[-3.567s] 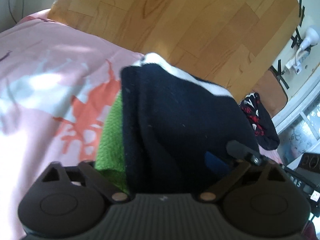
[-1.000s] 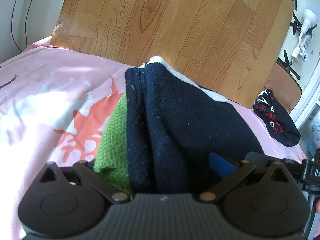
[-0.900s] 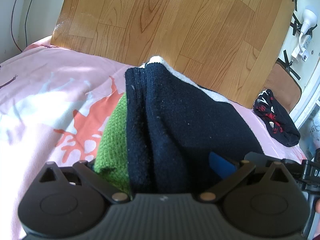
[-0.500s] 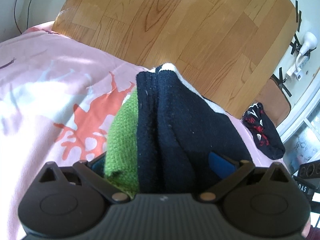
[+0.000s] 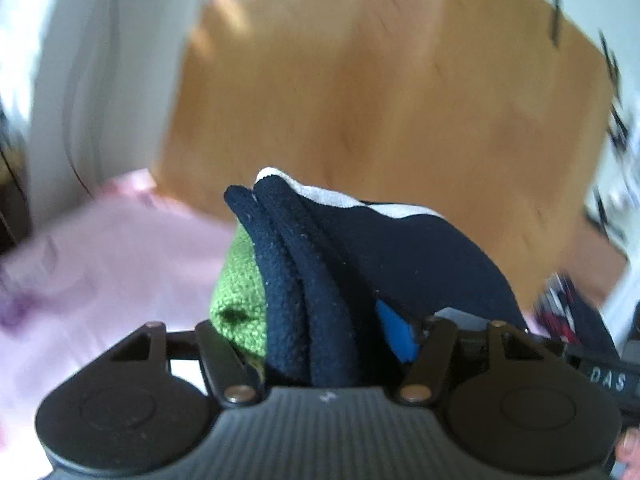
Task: Fold small clothes
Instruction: 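Carry the bundle with both grippers and set it down on the sheet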
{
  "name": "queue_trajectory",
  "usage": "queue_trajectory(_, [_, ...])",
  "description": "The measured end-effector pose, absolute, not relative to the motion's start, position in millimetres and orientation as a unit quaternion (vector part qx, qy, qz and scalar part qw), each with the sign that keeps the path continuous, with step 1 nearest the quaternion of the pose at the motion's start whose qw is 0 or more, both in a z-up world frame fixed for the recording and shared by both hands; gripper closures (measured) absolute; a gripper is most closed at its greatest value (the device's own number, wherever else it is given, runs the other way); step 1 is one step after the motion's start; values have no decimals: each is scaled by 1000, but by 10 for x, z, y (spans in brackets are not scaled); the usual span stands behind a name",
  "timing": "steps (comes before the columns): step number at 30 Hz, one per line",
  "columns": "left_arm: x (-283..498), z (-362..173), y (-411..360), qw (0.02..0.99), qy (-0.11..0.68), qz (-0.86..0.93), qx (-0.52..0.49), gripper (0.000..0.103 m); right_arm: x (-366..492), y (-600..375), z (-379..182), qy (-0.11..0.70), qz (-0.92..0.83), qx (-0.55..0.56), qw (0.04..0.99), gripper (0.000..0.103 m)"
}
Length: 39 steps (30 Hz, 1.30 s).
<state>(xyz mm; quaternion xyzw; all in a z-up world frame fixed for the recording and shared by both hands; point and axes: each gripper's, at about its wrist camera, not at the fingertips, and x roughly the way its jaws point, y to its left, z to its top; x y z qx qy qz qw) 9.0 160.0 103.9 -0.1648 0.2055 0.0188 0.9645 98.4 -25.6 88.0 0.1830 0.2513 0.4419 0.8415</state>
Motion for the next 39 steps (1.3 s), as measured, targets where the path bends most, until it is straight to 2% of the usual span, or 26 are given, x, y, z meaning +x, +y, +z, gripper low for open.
queue_trajectory(3, [332, 1254, 2023, 970, 151, 78, -173, 38, 1310, 243, 1162, 195, 485, 153, 839, 59])
queue_trajectory(7, [1017, 1115, 2543, 956, 165, 152, -191, 35, 1963, 996, 1160, 181, 490, 126, 843, 59])
queue_trajectory(9, [1355, 904, 2727, 944, 189, 190, -194, 36, 2314, 1339, 949, 208, 475, 119, 847, 58])
queue_trajectory(13, [1722, 479, 2824, 927, 232, 245, -166, 35, 2803, 1782, 316, 314, 420, 123, 842, 57])
queue_trajectory(14, [1728, 406, 2814, 926, 230, 252, -160, 31, 2846, 1798, 185, 324, 401, 126, 847, 47])
queue_trajectory(15, [1700, 380, 2823, 926, 224, 256, -166, 22, 2882, 1751, 105, 329, 402, 148, 841, 43])
queue_trajectory(17, [1687, 385, 2805, 922, 238, 260, -162, 20, 2911, 1651, 125, 333, 409, 163, 834, 40])
queue_trajectory(20, [1401, 535, 2775, 918, 223, 279, -170, 17, 2783, 1406, 254, 317, 393, 152, 850, 29])
queue_trajectory(24, [848, 625, 2465, 920, 202, 288, -171, 6, 2326, 916, 371, 307, 381, 141, 861, 25])
queue_trajectory(29, [292, 501, 1931, 916, 219, 296, -160, 5, 1642, 483, 379, 309, 370, 101, 870, 20])
queue_trajectory(34, [-133, 405, 1308, 922, 223, 305, -88, 1, 1114, 249, 378, 293, 357, 75, 884, 16])
queue_trajectory(39, [-333, 403, 949, 931, 207, 296, -51, 0, 767, -2, 334, 279, 356, 59, 890, 6])
